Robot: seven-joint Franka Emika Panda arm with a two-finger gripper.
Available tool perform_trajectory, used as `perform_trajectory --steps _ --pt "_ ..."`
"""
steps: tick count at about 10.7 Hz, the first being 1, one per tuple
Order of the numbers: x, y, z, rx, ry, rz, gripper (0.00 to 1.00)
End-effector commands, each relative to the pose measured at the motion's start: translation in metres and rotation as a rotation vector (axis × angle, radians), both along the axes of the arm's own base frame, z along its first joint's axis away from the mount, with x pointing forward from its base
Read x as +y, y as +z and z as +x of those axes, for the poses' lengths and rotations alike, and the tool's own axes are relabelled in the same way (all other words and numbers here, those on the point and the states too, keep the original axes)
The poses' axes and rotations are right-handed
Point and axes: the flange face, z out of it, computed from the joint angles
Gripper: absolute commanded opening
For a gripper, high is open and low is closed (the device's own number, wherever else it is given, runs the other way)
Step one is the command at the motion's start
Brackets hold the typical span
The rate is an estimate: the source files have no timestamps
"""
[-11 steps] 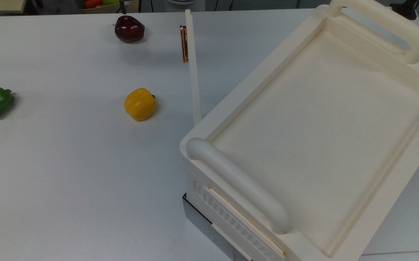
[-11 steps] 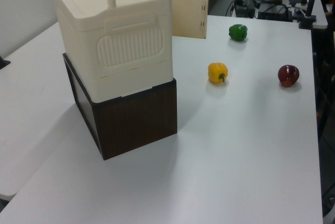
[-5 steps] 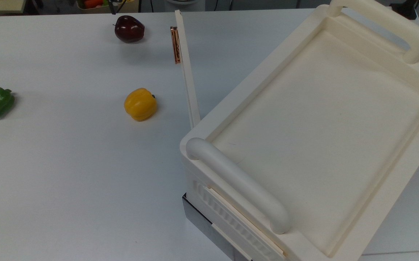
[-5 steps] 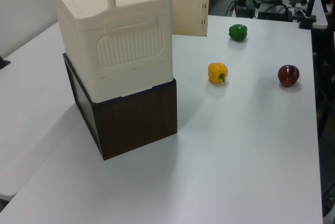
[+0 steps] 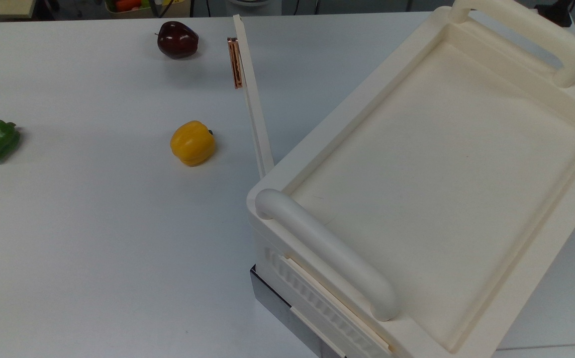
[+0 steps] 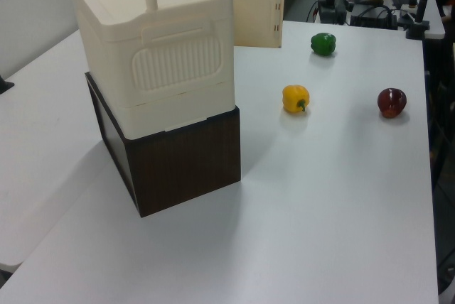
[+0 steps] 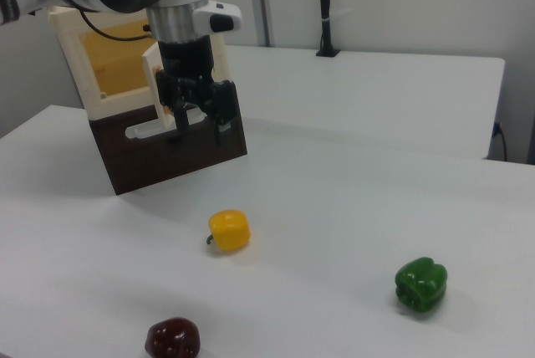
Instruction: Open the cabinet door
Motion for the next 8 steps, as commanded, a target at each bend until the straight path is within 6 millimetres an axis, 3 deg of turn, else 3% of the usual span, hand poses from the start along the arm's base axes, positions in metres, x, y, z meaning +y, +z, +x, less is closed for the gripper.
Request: perform_trajectory --steps 1,8 --pt "-0.0009 0.0056 -0.0168 0.002 -0.023 -0.002 1.0" --pt "-0.0063 0.0015 -0.0147 0.005 -0.033 0.0 1.0"
